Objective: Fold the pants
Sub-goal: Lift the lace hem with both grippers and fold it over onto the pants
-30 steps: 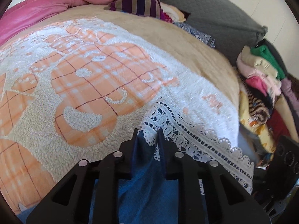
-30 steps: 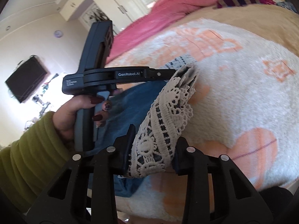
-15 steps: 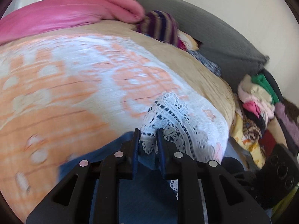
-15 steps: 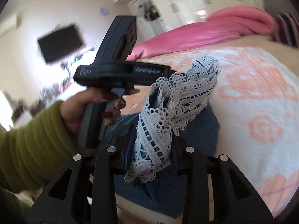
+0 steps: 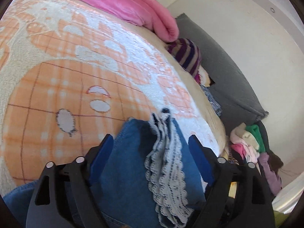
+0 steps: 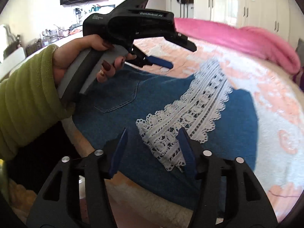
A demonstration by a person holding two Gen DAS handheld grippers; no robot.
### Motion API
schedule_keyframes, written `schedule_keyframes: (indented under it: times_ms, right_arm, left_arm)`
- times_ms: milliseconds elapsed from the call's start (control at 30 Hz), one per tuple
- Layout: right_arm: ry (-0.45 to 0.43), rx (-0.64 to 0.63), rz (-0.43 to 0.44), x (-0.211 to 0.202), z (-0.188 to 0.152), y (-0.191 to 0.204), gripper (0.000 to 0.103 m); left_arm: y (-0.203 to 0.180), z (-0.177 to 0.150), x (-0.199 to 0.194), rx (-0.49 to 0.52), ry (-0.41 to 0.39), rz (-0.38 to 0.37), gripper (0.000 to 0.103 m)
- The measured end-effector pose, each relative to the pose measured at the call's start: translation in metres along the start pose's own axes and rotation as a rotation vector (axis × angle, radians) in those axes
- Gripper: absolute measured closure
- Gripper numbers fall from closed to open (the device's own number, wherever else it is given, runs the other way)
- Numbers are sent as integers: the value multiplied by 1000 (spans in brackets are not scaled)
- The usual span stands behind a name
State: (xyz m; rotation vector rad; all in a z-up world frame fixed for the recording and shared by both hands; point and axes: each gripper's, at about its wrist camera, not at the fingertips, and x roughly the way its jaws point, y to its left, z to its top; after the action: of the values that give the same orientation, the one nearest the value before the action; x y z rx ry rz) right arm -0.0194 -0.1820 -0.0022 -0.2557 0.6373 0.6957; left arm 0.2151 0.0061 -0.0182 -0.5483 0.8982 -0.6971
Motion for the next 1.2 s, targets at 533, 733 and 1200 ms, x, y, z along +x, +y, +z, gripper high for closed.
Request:
schedule_keyframes:
  times_ms: [533,733,1200]
  right_arm:
    - [65,100,12,19,-3,-23,85]
    - [40,174,116,13,-10,-40,89]
    - [-3,124,242,1,-5,-28,92]
  left_arm:
    - [-19,0,47,5,75,-56,22]
    - [-28,4,58,81,72,-11,61]
    - [-30,-11,-6,126,-34,58,86]
